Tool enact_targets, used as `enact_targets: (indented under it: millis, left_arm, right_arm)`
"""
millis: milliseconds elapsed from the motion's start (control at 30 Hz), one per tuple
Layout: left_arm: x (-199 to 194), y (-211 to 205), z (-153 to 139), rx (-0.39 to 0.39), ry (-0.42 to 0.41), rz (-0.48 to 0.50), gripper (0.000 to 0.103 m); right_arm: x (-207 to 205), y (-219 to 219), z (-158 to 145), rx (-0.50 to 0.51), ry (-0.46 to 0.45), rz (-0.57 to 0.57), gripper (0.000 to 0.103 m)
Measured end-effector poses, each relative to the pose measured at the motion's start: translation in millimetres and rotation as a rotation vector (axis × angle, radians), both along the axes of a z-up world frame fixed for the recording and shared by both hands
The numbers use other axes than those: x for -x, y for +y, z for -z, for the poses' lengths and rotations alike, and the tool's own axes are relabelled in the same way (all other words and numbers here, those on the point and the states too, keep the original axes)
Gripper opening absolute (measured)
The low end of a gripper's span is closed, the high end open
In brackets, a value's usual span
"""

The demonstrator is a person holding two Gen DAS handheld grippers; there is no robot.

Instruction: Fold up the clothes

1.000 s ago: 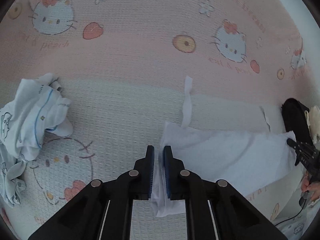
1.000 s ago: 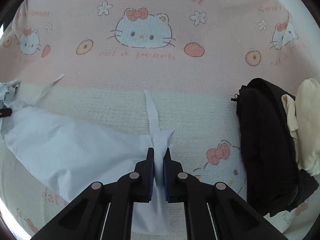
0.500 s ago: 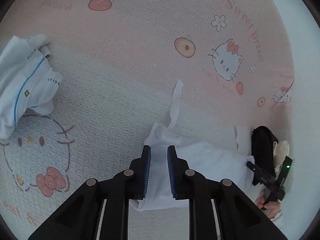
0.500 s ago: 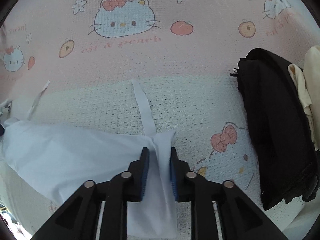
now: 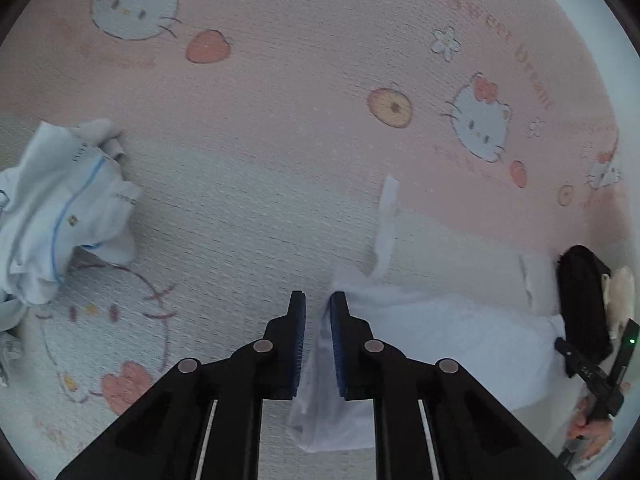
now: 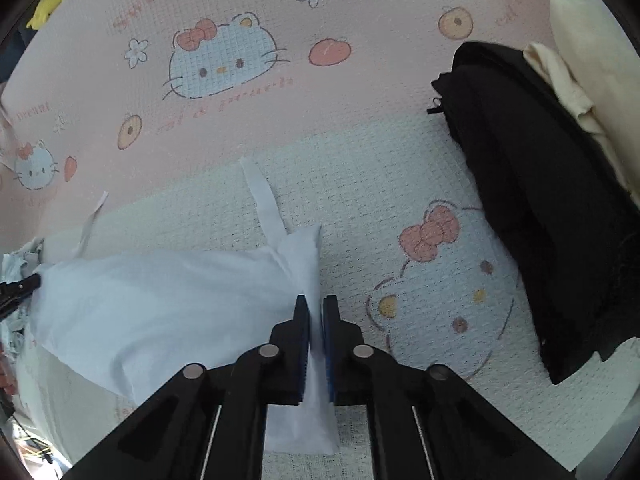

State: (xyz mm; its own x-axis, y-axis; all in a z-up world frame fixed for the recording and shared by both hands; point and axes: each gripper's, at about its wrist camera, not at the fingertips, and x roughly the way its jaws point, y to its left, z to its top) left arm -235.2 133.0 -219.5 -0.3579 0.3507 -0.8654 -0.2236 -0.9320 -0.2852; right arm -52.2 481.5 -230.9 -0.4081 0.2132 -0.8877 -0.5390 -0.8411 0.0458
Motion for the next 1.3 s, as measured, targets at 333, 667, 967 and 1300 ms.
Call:
enact_targets:
  millis: [333,667,967,1300]
  left_arm:
    - [-31,-29,-36,-0.285,-0.048,0.011,0.022]
    - [-76,-26,0,-0.454,-0.253,-0.121,0.083]
    - [-106,-26,8,-0.434,-0.259,-0.160,0.083]
    - [-106,-36,38,-0.522,-0.282,-0.292,0.083]
  right_arm:
    - [-23,-13,-12,0.164,0.095,0.093,0.052]
    - [-87,-33,-20,0.325,0.243,0.197,0.066]
    - [-109,-22,11,0.523,0.278,0.324,0.074]
    - [-120,-20,51,0.824,0.349,0.454,0.074]
